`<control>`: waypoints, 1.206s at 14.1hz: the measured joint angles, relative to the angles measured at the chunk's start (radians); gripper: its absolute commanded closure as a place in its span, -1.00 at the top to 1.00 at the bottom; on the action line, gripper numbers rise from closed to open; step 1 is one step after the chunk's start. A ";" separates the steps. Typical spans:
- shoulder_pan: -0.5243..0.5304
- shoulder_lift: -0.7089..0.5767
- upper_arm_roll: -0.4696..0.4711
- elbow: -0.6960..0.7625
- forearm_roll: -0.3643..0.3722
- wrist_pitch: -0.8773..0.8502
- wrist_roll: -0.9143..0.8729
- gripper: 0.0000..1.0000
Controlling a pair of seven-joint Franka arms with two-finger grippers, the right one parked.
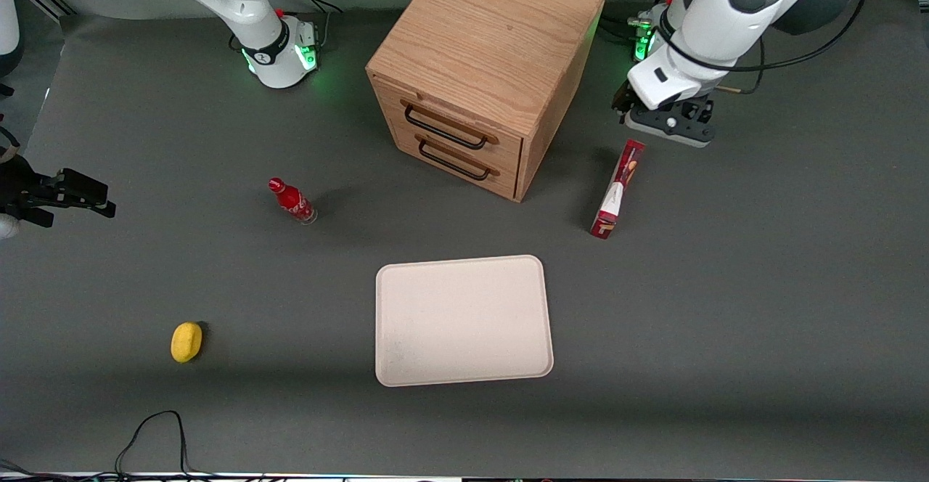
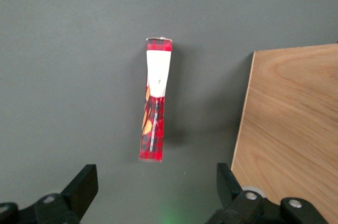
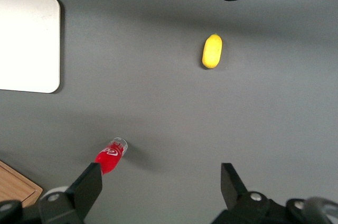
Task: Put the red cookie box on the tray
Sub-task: 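Move the open left gripper over the red cookie box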
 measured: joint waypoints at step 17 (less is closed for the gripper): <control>-0.062 0.366 0.011 -0.264 0.003 0.703 0.121 0.84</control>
